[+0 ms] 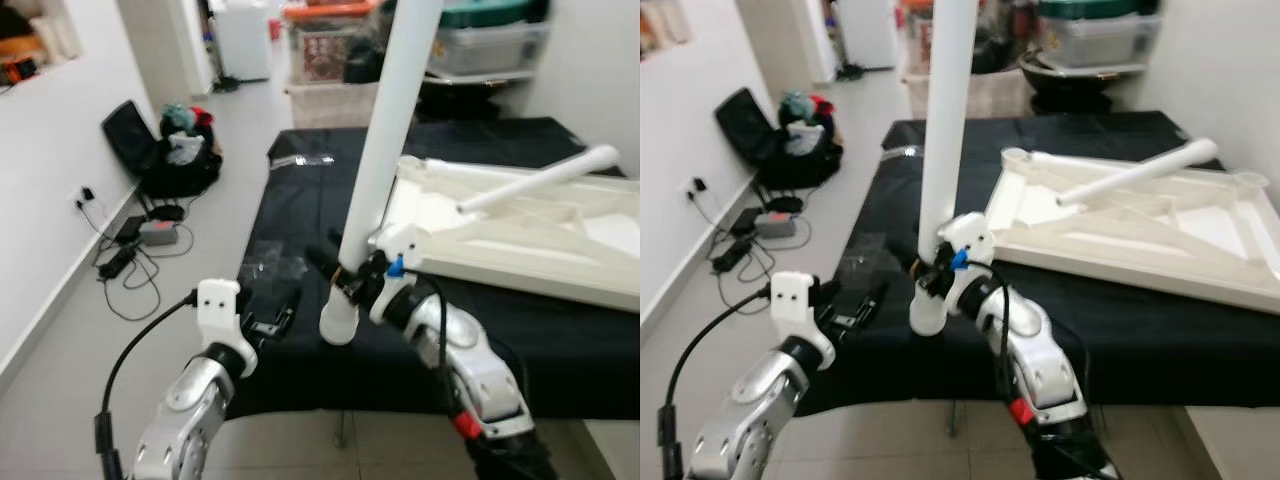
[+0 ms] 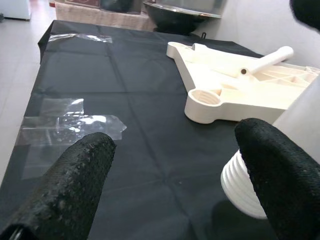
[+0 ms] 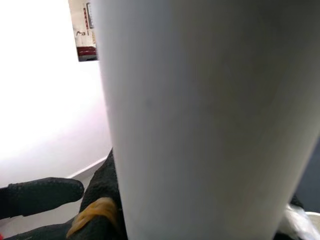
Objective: Building children table
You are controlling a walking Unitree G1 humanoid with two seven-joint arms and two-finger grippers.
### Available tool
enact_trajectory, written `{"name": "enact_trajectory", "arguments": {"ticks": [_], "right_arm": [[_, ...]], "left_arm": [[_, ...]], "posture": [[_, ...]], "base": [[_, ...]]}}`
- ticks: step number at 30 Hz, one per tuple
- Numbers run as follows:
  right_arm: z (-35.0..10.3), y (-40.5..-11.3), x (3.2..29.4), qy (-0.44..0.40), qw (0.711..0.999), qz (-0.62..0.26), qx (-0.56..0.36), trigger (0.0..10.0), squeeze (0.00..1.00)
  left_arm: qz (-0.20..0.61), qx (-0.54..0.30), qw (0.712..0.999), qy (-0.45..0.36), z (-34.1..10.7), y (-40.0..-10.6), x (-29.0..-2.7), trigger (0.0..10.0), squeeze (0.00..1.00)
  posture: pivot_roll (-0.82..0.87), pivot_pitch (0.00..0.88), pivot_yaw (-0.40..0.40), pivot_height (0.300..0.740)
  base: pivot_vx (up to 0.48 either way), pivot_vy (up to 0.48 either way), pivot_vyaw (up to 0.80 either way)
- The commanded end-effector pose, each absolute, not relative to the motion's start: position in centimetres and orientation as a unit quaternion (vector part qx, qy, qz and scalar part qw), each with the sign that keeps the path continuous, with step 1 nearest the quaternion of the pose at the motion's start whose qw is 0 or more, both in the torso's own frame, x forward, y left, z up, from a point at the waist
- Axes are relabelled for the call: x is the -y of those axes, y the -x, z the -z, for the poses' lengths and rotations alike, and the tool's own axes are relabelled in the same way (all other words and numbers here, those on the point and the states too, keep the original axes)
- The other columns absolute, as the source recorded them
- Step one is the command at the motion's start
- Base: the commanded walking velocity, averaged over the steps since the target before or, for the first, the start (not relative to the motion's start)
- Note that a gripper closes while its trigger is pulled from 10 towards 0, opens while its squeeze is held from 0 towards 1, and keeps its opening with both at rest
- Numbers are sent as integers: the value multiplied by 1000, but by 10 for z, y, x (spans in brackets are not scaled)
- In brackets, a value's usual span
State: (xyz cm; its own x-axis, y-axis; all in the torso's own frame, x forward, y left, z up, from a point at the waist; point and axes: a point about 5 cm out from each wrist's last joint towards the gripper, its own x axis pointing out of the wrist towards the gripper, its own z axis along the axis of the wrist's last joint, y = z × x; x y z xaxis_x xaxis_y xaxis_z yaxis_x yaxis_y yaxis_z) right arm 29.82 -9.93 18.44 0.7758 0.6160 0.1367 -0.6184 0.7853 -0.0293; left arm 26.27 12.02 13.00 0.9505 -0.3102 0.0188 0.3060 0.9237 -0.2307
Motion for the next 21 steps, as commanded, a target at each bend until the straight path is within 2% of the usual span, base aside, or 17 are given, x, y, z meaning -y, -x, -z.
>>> {"name": "enact_trajectory", "arguments": {"ticks": [1, 4, 13, 21], "right_arm": [[-188, -297, 92, -14, 937, -338, 83, 10000, 0], [-188, -298, 94, -12, 939, -332, 83, 10000, 0], [-188, -298, 94, -8, 939, -332, 85, 10000, 0], [-188, -298, 93, -4, 939, -334, 83, 10000, 0]], "left_arm": [[148, -13, 982, 113, -127, -263, -126, 10000, 0], [151, -11, 982, 117, -126, -263, -126, 10000, 0], [154, -9, 980, 122, -126, -263, -124, 10000, 0], [152, -8, 980, 130, -127, -264, -124, 10000, 0]], "posture": [[-102, 0, 5, 740], [-107, 0, 9, 740], [-110, 0, 4, 740], [-107, 0, -8, 740]], "base": [[0, 0, 0], [0, 0, 0], [0, -356, 0], [0, 0, 0]]}}
